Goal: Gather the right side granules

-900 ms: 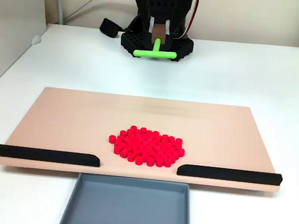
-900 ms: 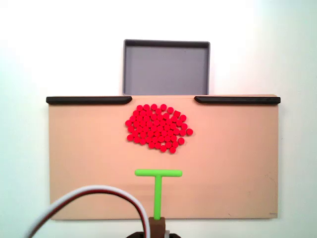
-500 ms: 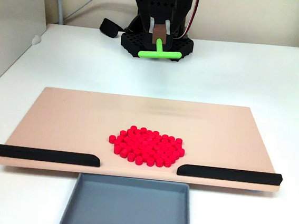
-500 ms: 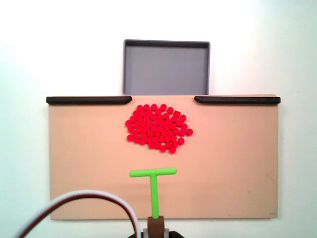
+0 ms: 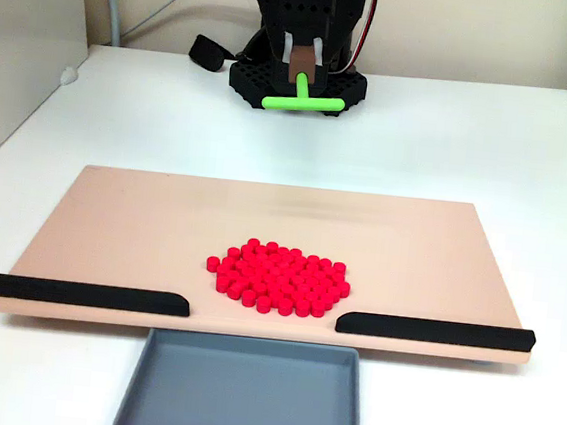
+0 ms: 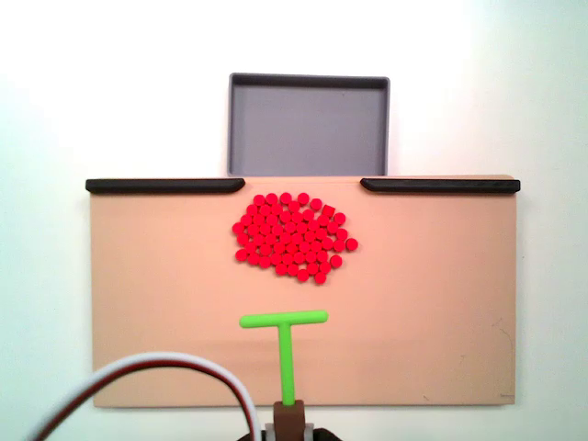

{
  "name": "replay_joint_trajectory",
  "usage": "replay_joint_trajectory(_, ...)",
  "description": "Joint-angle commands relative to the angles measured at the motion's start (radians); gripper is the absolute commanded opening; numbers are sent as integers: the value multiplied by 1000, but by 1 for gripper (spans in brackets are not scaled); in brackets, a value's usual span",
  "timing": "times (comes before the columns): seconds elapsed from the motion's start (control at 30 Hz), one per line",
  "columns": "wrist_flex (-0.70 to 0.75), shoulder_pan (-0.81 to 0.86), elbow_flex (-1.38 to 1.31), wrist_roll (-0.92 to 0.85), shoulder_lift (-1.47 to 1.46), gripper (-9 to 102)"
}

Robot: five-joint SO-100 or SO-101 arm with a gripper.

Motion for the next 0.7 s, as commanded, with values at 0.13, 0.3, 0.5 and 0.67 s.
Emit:
replay_joint_trajectory(0.13,-6,2,-21,-12,9,0)
replay_joint_trajectory(0.3,-6,-2,-21,-12,5,0)
replay_joint_trajectory(0.5,-6,-6,-21,-18,-5,0)
replay_joint_trajectory(0.67,-6,-6,-21,-66,-17,0)
